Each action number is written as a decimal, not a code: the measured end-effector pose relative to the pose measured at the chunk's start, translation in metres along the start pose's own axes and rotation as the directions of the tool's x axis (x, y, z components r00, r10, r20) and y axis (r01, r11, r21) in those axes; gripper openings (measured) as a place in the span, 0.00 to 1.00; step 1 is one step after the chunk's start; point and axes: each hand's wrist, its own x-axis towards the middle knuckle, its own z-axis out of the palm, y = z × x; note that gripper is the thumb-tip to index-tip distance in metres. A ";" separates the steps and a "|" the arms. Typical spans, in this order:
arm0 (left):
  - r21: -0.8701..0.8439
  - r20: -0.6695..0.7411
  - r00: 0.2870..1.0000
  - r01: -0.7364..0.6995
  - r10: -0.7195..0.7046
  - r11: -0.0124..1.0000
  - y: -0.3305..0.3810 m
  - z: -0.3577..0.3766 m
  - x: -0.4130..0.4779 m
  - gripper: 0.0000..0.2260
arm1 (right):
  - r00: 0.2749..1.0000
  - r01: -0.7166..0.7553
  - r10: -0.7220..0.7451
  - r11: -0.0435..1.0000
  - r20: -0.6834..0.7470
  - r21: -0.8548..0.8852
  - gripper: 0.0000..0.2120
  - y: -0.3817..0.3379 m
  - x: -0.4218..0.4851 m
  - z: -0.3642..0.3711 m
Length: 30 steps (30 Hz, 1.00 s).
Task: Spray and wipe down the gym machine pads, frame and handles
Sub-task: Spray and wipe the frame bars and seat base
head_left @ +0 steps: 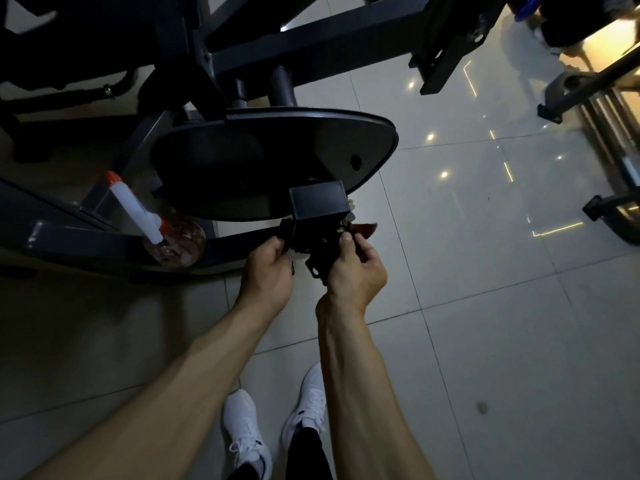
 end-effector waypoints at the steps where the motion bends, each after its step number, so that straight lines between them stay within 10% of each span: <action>1: 0.009 0.001 1.000 0.002 -0.002 1.000 0.000 0.000 0.000 0.20 | 1.000 0.005 -0.005 1.000 0.002 -0.010 0.06 0.002 -0.005 -0.002; 17: -0.053 0.004 1.000 -0.019 0.019 0.998 0.004 0.002 -0.005 0.21 | 0.987 0.138 -0.134 0.989 0.094 -0.046 0.03 0.014 -0.018 -0.006; 24: -0.076 0.014 0.998 -0.052 0.053 0.996 -0.005 -0.004 -0.002 0.17 | 0.884 -0.437 0.410 0.895 0.223 0.088 0.09 0.027 0.016 -0.001; 30: -0.068 -0.075 0.997 -0.041 0.035 0.997 -0.021 -0.017 -0.003 0.21 | 0.728 -0.647 0.540 0.745 0.422 0.161 0.10 0.045 -0.006 0.001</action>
